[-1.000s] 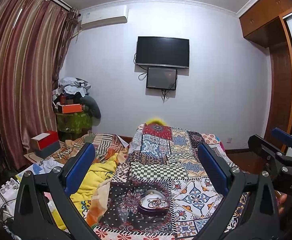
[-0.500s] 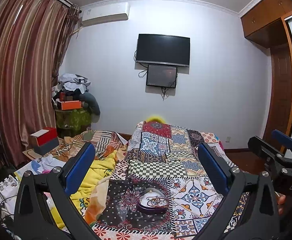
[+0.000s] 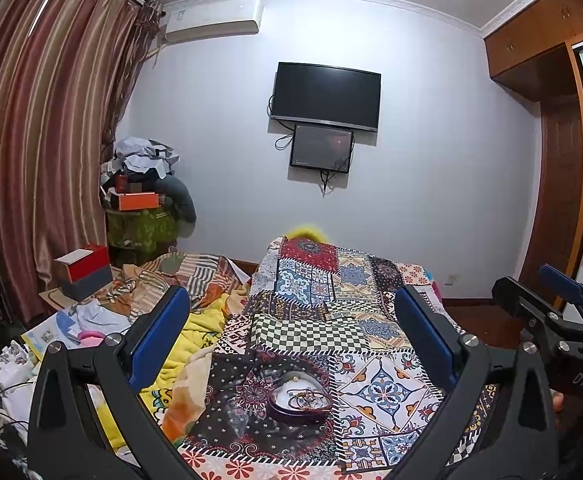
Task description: Organize jewelry
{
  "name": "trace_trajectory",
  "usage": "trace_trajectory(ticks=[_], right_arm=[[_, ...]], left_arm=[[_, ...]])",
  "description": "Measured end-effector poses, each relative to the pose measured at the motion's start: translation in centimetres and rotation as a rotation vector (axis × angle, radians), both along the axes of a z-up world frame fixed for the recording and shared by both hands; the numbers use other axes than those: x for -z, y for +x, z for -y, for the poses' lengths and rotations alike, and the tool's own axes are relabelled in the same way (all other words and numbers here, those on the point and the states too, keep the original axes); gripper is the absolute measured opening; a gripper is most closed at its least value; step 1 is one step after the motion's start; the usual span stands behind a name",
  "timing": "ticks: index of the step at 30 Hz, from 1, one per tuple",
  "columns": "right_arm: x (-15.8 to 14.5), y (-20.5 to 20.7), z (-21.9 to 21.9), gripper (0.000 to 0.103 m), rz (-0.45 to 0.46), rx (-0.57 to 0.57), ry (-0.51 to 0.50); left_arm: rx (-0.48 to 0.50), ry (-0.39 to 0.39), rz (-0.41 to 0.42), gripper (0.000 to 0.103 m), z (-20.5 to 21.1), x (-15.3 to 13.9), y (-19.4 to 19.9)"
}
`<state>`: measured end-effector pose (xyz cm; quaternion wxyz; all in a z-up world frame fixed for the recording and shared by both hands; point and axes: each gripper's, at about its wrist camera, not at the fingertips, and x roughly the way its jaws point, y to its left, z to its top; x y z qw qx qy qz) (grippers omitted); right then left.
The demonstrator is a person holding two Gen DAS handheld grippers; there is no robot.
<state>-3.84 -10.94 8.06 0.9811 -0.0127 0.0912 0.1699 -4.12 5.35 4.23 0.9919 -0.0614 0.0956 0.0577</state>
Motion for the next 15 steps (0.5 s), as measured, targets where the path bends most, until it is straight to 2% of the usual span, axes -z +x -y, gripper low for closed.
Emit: trace_trajectory(ticks=[15], right_arm=[[0.87, 0.42, -0.43, 0.103, -0.028, -0.006, -0.015]], left_arm=[[-0.002, 0.012, -0.008, 0.103, -0.37, 0.46, 0.24]])
